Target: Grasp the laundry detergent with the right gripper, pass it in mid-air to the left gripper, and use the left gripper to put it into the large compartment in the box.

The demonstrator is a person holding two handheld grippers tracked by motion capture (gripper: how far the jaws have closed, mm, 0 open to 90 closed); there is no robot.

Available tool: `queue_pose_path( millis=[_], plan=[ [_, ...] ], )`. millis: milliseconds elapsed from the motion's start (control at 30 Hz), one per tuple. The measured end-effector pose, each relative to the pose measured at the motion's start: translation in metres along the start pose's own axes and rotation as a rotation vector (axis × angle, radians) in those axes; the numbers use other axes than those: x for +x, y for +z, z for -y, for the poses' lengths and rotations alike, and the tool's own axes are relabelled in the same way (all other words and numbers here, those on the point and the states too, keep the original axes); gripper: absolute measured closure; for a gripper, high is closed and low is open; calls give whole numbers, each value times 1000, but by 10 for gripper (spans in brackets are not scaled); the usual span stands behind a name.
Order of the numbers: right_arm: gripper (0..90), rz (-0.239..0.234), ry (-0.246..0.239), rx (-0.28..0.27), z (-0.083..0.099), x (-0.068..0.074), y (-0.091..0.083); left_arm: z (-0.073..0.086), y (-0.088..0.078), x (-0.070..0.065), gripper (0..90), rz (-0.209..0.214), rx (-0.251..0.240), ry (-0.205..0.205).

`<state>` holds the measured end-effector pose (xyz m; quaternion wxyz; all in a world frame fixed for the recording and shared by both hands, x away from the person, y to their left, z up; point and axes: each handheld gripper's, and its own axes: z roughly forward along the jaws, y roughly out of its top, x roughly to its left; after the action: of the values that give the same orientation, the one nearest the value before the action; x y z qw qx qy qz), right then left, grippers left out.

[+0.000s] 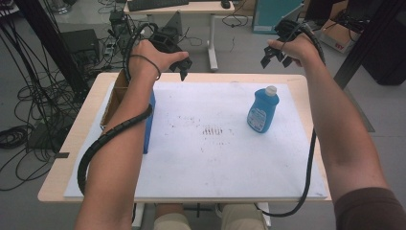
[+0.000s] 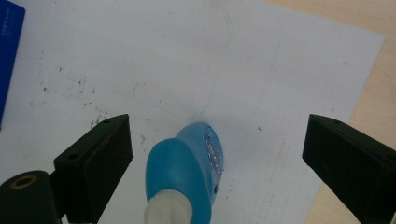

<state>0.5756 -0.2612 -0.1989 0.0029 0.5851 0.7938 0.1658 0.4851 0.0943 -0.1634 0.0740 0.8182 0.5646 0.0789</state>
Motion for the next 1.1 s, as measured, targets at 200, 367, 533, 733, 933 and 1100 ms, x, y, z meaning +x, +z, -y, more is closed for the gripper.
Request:
queue_pose_path(
  millis=[200,367,533,733,933,1100],
  plan=[
    [82,-22,-18,-30,23,-13,-11,0,1,-5,55,0,-2,6],
    [80,-70,-40,-59,48,-26,-15,-3,3,-11,55,4,0,21],
    [78,-88,-63,-90,71,-36,-18,-3,4,-12,55,5,2,28],
    [71,-105,-88,-110,98,-45,-18,-4,4,-13,54,-1,1,25],
    [62,-124,-136,-142,122,-53,-15,-6,6,-16,54,5,0,37],
    [53,-142,-182,-172,143,-52,-8,-6,10,-18,55,13,2,39]
  ],
)
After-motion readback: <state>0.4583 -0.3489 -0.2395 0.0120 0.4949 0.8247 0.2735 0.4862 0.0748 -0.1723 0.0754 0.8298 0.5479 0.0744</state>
